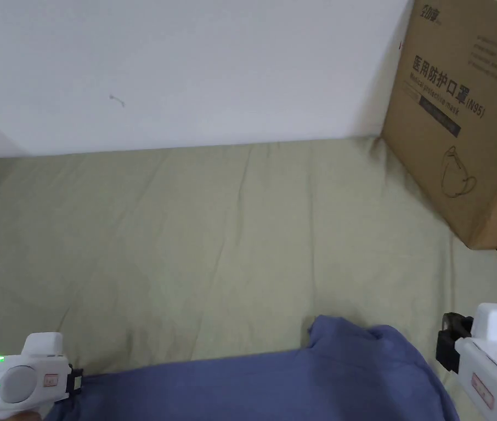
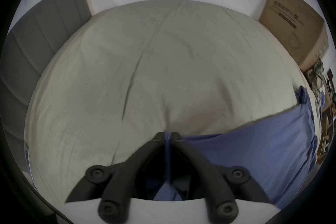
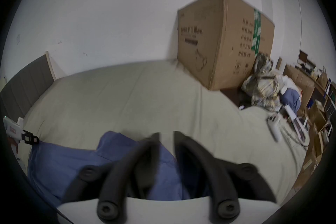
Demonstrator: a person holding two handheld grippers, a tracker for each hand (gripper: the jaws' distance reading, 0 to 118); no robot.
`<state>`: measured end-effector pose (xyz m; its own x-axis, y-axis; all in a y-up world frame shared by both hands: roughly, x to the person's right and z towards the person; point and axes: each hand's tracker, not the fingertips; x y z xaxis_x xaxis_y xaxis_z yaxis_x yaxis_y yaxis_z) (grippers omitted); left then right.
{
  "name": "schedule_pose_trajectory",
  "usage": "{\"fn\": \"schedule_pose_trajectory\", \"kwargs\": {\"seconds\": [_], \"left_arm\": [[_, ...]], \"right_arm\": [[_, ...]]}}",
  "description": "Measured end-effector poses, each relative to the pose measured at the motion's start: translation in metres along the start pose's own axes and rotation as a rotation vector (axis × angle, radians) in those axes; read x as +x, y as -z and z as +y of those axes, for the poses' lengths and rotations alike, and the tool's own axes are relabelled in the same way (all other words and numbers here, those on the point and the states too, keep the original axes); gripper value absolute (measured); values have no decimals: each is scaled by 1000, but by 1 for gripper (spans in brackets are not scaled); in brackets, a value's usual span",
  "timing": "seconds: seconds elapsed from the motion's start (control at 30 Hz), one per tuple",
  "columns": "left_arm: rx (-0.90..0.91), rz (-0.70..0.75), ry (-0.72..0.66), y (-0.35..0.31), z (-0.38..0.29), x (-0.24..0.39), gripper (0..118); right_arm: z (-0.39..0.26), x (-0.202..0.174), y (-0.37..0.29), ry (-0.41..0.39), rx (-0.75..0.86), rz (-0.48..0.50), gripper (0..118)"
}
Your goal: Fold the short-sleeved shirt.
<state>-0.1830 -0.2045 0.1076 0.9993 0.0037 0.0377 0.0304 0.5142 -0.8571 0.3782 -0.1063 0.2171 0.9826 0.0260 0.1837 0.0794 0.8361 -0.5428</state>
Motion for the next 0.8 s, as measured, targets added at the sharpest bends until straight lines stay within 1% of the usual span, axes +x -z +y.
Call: {"fn": "schedule_pose_trajectory", "kwargs": {"seconds": [0.03, 0.07, 0.1, 0.13, 0.17, 0.2, 0.27, 0.3, 0.33, 0.4, 0.43, 0.47, 0.53, 0.6, 0.63, 0.7, 0.8], "left_arm": [[-6, 11, -10, -3, 0, 3, 1], [2, 8, -7, -6, -1, 4, 1], [43, 1, -17, -13, -1, 4, 0], [74, -2, -34, -20, 1, 4, 0], [94, -11, -47, -27, 1, 4, 0], [100, -29, -43, -33, 0, 5, 0], [105, -34, -35, -41, 1, 5, 0], [109, -35, -29, -43, 1, 5, 0], [113, -37, -27, -46, 0, 6, 0], [114, -37, -27, -51, 0, 9, 0], [114, -37, -31, -53, -1, 9, 0], [115, -37, -38, -55, -2, 9, 0], [112, -34, -48, -59, -4, 9, 0], [111, -27, -51, -66, -8, 10, 0], [114, -23, -55, -69, -11, 9, 0], [123, -23, -71, -73, -13, 2, 0], [149, -30, -97, -99, -23, 1, 0]], "right_arm": [[-1, 3, 13, 26, -36, 14, 57], [-2, 6, 27, 33, -71, 13, 83], [-4, 9, 44, 38, -129, 33, 103], [-6, 11, 60, 29, -186, 40, 109], [-9, 11, 76, 11, -240, 36, 108], [-14, 12, 90, 16, -267, 39, 108], [-21, 10, 114, -21, -319, 36, 100], [-24, 9, 125, -38, -350, 31, 93], [-29, 9, 137, -52, -368, 26, 73], [-34, 7, 154, -65, -403, 25, 25], [-35, 6, 158, -58, -419, 34, 6], [-37, 0, 155, -55, -428, 45, 3], [-37, -7, 145, -71, -398, 80, 2], [-33, -11, 126, -80, -375, 71, 2], [-30, -9, 117, -75, -350, 85, 2], [-21, -7, 91, -115, -273, 88, 2], [-8, 7, 41, -96, -194, 145, 2]]}}
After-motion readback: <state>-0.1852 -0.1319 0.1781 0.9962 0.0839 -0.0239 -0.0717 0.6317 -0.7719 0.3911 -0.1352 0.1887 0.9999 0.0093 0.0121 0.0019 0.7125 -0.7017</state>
